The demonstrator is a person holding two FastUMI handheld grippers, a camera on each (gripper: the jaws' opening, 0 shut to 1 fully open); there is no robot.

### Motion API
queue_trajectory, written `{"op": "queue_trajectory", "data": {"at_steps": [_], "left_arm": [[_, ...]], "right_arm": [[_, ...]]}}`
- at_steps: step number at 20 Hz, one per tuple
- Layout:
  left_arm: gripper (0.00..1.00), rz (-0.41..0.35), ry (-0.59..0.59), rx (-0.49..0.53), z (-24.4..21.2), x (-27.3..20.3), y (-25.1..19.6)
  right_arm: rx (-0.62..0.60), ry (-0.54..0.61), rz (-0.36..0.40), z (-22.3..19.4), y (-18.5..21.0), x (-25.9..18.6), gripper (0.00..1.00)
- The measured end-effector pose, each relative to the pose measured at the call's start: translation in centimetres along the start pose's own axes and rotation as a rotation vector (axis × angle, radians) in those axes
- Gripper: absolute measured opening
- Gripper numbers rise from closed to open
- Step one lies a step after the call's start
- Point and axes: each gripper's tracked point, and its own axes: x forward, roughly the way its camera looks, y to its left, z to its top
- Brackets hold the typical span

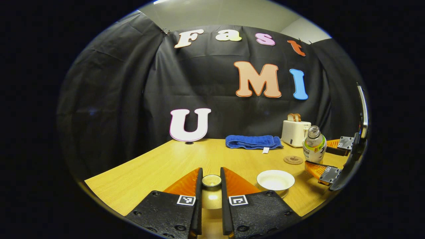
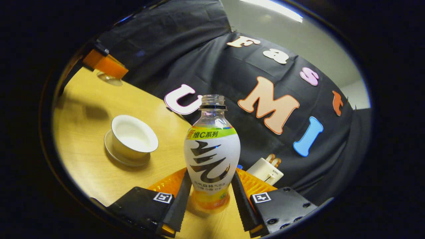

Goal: Open the teacup lid with one hand, grasp the water bottle and pour water into the teacup with the other hand; after pouring, place the water bottle on the coaster and then close the teacup lid.

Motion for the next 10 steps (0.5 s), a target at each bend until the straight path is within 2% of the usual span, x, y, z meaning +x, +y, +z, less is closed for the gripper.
{"op": "queue_trajectory", "data": {"at_steps": [4, 10], "left_arm": [[0.22, 0.014, -0.005, -0.013, -0.1, -0.5, 1.3], [0.22, 0.02, -0.008, -0.025, -0.3, -0.9, 2.3]], "right_arm": [[-0.184, 0.002, -0.004, -0.7, 0.7, 0.3, 0.72], [-0.354, -0.008, 0.003, -0.8, 1.6, 0.3, 0.71]]}}
